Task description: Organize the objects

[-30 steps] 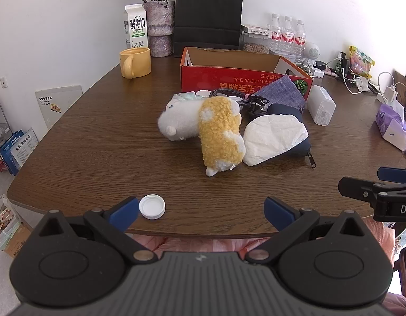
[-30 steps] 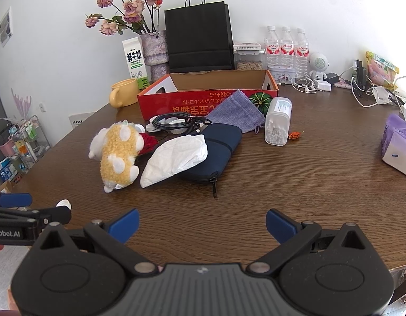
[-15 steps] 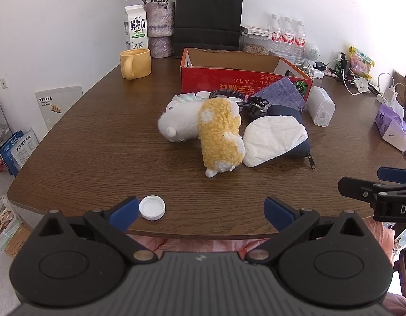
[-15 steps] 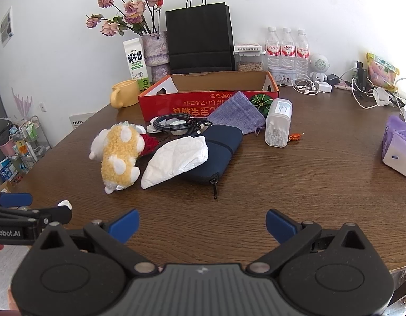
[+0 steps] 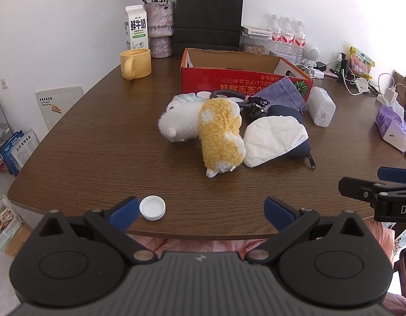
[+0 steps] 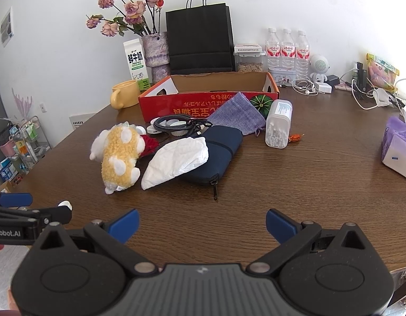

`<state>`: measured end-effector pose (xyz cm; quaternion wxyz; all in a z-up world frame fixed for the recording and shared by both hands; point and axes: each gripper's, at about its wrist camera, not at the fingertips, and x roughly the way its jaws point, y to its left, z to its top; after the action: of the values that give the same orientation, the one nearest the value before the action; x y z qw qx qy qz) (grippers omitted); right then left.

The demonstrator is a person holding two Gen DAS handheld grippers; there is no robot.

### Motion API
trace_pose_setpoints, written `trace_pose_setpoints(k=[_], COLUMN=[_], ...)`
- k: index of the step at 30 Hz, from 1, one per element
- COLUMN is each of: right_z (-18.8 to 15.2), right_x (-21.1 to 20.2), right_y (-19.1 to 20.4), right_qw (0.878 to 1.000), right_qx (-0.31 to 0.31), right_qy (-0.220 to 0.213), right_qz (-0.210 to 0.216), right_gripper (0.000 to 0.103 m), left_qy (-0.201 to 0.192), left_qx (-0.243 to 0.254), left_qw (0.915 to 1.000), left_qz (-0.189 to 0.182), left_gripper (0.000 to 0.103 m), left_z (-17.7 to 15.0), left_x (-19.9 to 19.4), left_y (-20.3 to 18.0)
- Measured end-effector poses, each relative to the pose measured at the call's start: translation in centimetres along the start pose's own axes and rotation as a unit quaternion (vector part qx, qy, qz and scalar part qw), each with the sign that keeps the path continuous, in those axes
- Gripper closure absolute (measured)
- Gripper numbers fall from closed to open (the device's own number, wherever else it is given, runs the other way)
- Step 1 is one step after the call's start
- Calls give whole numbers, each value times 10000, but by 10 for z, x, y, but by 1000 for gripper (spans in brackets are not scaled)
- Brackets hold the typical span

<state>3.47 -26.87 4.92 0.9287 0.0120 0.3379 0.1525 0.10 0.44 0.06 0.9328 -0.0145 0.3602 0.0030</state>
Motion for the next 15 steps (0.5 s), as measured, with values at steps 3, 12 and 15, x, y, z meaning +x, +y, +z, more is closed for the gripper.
trace_pose_setpoints(k=[3,12,15], right_z=[0,1,1], right_x=[0,-1,1], right_y=[0,5,8], right_qw=[10000,10000,10000], right_qx=[-1,-13,-44], right_qy=[1,7,9], right_qz=[1,4,12], right_gripper=[0,0,0], left_qy=[-1,-27,-18], left_qx=[-2,-28,-98], left_qw=[10000,10000,9999], left_qz=[3,8,25], left_gripper=[0,0,0], left_z=[0,0,-2], left_x=[0,0,2], left_y=[0,3,8])
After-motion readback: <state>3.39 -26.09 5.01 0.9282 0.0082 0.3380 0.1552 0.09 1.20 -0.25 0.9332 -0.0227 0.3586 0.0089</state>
